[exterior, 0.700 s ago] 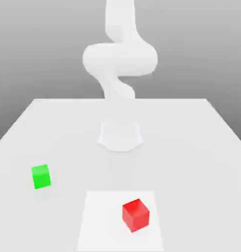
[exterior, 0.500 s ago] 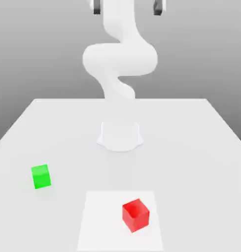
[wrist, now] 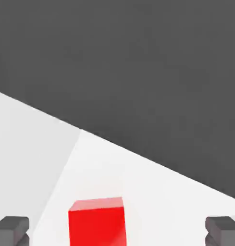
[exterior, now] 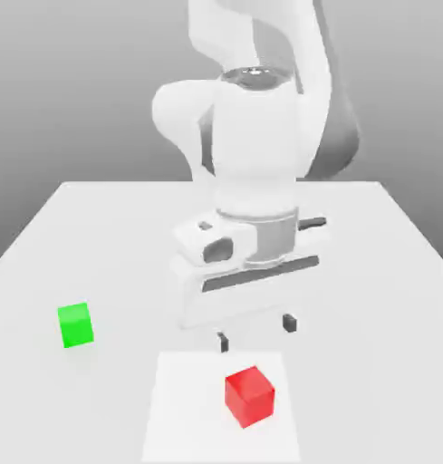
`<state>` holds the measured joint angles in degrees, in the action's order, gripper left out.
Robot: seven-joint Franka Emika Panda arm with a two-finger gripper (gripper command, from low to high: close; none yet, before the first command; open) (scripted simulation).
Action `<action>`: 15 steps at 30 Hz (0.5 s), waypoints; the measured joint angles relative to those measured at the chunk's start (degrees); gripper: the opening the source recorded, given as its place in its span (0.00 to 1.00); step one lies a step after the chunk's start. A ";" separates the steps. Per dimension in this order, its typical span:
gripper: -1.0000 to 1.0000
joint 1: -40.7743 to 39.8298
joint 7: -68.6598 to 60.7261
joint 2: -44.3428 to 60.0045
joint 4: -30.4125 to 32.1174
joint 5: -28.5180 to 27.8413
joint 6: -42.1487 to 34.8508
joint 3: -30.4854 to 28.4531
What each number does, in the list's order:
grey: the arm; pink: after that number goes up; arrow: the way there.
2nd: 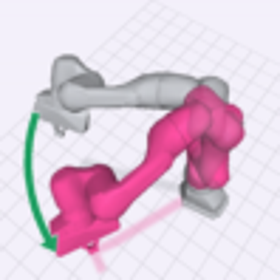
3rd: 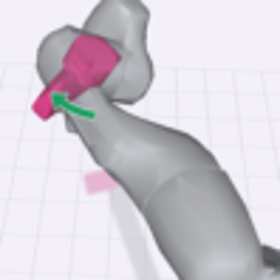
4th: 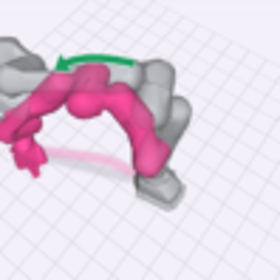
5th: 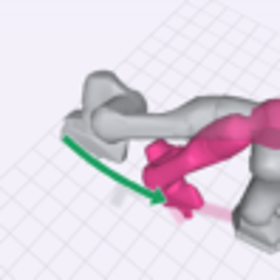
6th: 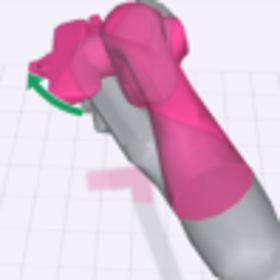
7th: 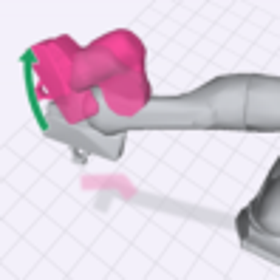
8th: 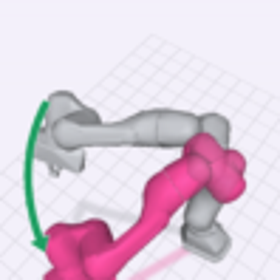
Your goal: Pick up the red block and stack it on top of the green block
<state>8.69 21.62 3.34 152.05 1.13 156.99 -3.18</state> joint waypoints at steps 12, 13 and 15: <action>0.00 -1.13 -1.69 13.56 -1.01 1.14 10.87 1.44; 0.00 -1.23 -1.74 14.12 -1.09 1.20 11.36 1.55; 0.00 -1.08 -1.48 11.95 -0.76 0.81 9.53 1.34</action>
<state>7.61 20.13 15.29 151.28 1.94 166.53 -1.84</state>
